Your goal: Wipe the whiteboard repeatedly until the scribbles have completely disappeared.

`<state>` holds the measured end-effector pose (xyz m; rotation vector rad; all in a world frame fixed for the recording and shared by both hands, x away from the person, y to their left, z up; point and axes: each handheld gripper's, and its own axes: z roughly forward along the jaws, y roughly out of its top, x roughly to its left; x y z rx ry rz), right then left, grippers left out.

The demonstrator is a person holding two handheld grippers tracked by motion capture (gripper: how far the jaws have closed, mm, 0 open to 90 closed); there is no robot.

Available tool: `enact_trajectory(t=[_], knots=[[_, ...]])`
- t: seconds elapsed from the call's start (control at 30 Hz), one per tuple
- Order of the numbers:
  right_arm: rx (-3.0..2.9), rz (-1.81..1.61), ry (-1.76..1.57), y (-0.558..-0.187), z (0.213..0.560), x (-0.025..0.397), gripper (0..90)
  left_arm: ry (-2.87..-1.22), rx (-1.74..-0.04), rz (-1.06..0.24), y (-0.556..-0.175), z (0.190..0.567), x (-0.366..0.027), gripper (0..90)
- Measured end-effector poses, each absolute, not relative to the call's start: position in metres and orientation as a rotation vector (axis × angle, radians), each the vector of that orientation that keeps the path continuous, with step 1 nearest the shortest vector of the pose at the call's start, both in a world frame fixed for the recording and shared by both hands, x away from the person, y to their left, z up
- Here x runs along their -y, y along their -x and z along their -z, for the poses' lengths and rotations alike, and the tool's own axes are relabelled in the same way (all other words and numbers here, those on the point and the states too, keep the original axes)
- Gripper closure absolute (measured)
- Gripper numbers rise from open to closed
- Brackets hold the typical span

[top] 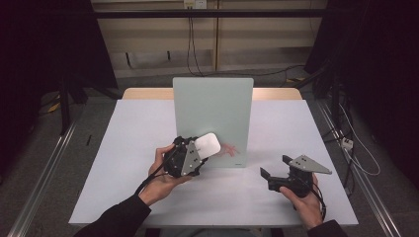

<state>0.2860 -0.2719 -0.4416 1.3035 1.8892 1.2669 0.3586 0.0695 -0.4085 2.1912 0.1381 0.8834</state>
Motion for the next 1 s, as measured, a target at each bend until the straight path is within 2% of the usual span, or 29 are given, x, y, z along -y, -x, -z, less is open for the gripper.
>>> enact_trajectory(t=[0.4, 1.0], knots=[[-1.893, -1.262, -1.302, -0.286, 0.442, 0.271, 6.9, -2.2, -0.104, -0.905, -0.358, 0.412, -0.066, 31.1], [-1.895, -1.266, -1.294, -0.286, 0.442, 0.272, 7.0, -2.247, -0.037, -0.801, -0.355, 0.428, -0.05, 31.1]])
